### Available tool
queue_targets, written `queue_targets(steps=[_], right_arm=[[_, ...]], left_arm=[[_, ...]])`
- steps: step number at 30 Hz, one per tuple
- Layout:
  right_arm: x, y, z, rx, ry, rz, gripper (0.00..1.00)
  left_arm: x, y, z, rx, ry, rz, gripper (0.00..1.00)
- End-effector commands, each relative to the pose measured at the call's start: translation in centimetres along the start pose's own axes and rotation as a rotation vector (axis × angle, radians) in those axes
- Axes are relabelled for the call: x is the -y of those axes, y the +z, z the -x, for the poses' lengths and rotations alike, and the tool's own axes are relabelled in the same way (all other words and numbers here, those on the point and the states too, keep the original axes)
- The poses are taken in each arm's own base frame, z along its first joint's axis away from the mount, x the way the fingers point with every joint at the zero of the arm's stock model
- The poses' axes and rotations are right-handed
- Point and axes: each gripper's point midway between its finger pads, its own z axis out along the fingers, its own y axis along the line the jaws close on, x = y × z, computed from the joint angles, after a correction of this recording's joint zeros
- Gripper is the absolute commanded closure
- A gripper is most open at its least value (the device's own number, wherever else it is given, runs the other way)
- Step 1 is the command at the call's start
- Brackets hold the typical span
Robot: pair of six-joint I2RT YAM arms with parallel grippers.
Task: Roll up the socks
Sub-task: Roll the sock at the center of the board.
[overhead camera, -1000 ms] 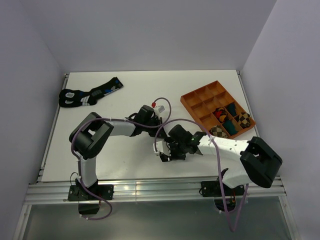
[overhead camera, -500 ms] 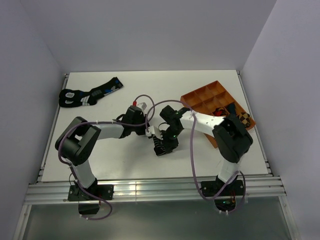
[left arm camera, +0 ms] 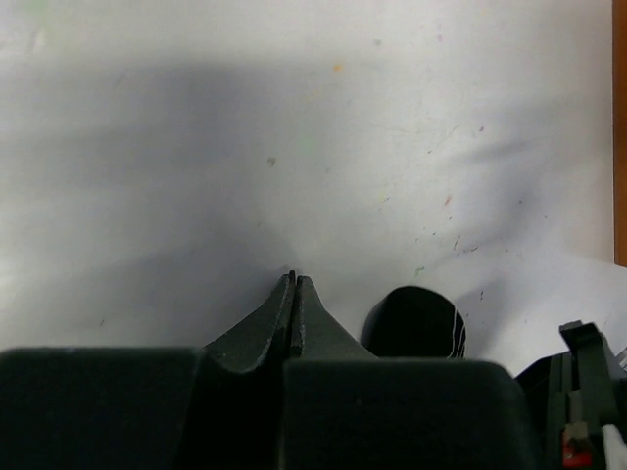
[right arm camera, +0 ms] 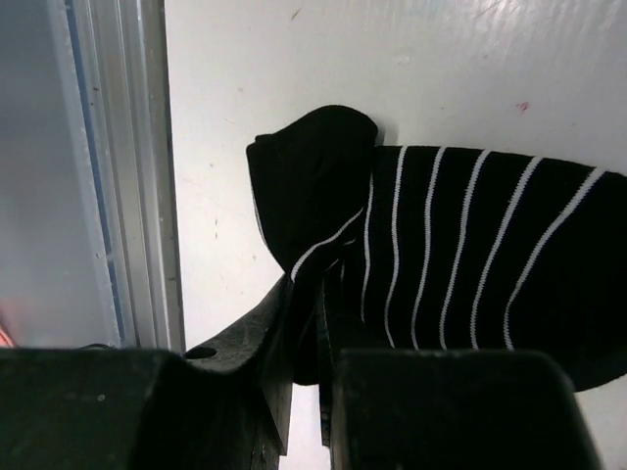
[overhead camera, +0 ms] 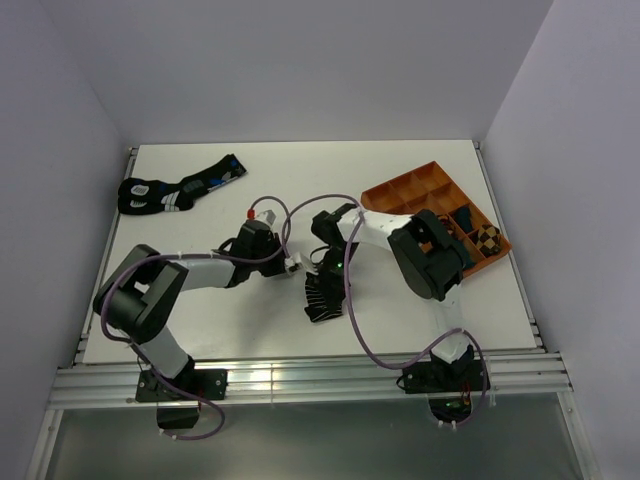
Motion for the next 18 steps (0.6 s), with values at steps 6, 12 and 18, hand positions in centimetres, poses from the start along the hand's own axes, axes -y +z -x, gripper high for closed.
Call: queue_targets(steps=[6, 12, 18], right_arm=[[-0.1, -0.6, 1.3, 0.019, 0.087, 0.047, 0.86], [0.9, -0.2, 1.3, 0.018, 0.156, 0.040, 0.87], [1.7, 0.1, 0.8, -0.008, 0.246, 0.046, 0.89]], left_arm=[[0.0, -3.4, -0.9, 0.108, 0.004, 0.017, 0.96], [2.5, -5.8, -3.0, 0.186, 0.029, -0.118, 0.89], [4.2, -7.2, -3.6, 0.281, 0.183, -0.196, 0.80]])
